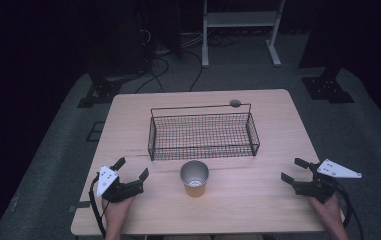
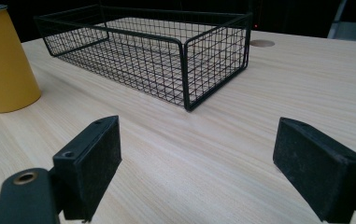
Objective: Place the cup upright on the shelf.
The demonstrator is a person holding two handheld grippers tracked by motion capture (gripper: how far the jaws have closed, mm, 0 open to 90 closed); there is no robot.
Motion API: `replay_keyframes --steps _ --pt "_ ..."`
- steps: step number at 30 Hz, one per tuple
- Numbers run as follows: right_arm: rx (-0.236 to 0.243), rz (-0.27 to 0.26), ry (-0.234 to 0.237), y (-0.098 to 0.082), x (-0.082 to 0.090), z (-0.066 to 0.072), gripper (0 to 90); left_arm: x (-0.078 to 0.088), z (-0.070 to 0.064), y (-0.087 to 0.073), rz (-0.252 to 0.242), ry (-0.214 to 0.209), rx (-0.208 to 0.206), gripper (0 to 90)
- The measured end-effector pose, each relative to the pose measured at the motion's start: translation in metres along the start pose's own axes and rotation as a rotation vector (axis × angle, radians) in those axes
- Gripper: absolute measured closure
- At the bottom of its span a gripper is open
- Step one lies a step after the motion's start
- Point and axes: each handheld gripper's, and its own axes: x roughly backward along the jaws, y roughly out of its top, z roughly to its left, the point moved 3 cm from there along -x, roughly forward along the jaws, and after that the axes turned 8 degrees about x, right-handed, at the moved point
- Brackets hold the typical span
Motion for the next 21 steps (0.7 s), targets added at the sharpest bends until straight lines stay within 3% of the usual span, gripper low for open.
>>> replay_keyframes --steps 12,21 --pt "0.001 0.003 0.001 0.000 0.000 0.000 14.2 -0.001 -0.005 0.001 -0.001 -0.013 -0.019 2.9" --pt "0.003 0.007 -0.001 0.000 -0.001 0.001 14.2 -0.001 -0.012 0.001 -0.007 -0.054 -0.031 2.6"
